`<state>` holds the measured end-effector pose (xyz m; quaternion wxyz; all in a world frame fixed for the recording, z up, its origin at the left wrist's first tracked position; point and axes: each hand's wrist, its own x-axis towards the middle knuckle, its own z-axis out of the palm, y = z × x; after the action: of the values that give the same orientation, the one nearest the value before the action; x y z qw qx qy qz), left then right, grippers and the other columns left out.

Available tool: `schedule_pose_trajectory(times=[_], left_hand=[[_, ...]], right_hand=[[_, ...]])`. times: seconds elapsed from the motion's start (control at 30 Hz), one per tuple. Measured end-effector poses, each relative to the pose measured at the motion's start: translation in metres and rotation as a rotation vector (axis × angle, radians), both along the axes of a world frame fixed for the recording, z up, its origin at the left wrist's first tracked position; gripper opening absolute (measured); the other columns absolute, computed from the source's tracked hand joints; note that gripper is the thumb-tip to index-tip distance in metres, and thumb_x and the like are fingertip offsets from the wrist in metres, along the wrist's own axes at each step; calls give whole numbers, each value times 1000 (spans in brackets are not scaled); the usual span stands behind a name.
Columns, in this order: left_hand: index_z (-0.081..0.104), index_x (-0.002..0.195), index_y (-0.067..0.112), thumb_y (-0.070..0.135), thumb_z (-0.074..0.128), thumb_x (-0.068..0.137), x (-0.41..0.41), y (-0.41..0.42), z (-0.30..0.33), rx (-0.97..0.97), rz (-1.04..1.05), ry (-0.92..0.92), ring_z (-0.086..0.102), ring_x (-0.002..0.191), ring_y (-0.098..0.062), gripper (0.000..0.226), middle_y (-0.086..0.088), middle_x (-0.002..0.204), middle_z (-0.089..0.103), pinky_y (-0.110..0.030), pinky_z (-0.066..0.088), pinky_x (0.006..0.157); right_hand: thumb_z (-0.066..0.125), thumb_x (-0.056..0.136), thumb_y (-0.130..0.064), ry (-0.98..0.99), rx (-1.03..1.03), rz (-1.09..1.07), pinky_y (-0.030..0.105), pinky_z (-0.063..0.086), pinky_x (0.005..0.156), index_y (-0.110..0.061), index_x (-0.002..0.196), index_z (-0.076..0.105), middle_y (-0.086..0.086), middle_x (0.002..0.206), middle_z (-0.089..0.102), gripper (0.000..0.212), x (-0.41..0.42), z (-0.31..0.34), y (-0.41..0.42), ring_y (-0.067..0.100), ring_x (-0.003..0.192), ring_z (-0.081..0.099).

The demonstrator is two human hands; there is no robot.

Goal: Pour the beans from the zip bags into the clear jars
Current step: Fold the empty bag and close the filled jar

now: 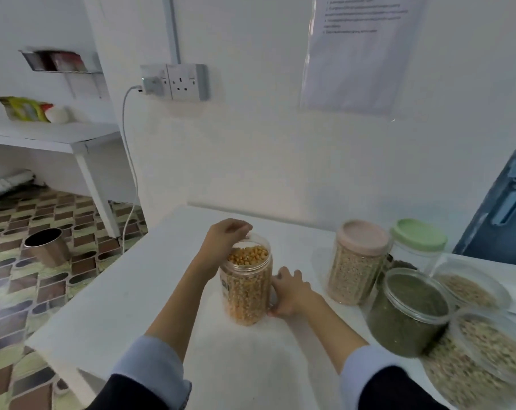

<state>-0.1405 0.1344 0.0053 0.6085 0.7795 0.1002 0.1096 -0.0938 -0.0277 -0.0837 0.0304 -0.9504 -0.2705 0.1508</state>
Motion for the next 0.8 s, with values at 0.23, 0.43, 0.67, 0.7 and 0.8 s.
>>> schedule_pose_trajectory(times=[0.23,0.43,0.67,0.7,0.8], left_hand=[[71,91,4,26,51,96,3,2,-9,-174,-51,-37,70,84,-26,30,-14,88,73,-35,53,81],[72,84,8,34,31,103,2,-1,-10,-155,-3,-75,70,76,-20,53,-9,78,73,-30,51,74],[69,75,9,43,25,102,-1,-5,-9,-301,36,-89,68,64,-16,62,-7,67,71,-29,49,67],[67,71,9,46,26,102,-1,-5,-8,-331,41,-84,67,61,-16,63,-6,63,70,-30,50,67],[70,79,5,53,27,99,-1,-4,-11,-379,-5,-87,69,75,-25,68,-15,78,72,-38,54,79]], right_hand=[[80,69,-37,111,190,-37,41,36,100,-33,135,35,2,132,28,80,28,-1,-5,29,123,27],[80,72,-29,491,1500,-491,43,54,84,-41,110,41,11,134,36,56,25,37,-3,36,118,48],[88,41,-59,843,1958,-394,42,58,73,-16,125,37,17,105,67,107,-1,70,25,30,93,70],[89,38,-61,824,1929,-369,38,57,71,-12,124,40,14,97,70,110,-5,71,27,28,91,70],[93,30,-53,761,1874,-285,30,55,68,-14,103,51,5,93,69,93,-15,66,29,19,85,68]])
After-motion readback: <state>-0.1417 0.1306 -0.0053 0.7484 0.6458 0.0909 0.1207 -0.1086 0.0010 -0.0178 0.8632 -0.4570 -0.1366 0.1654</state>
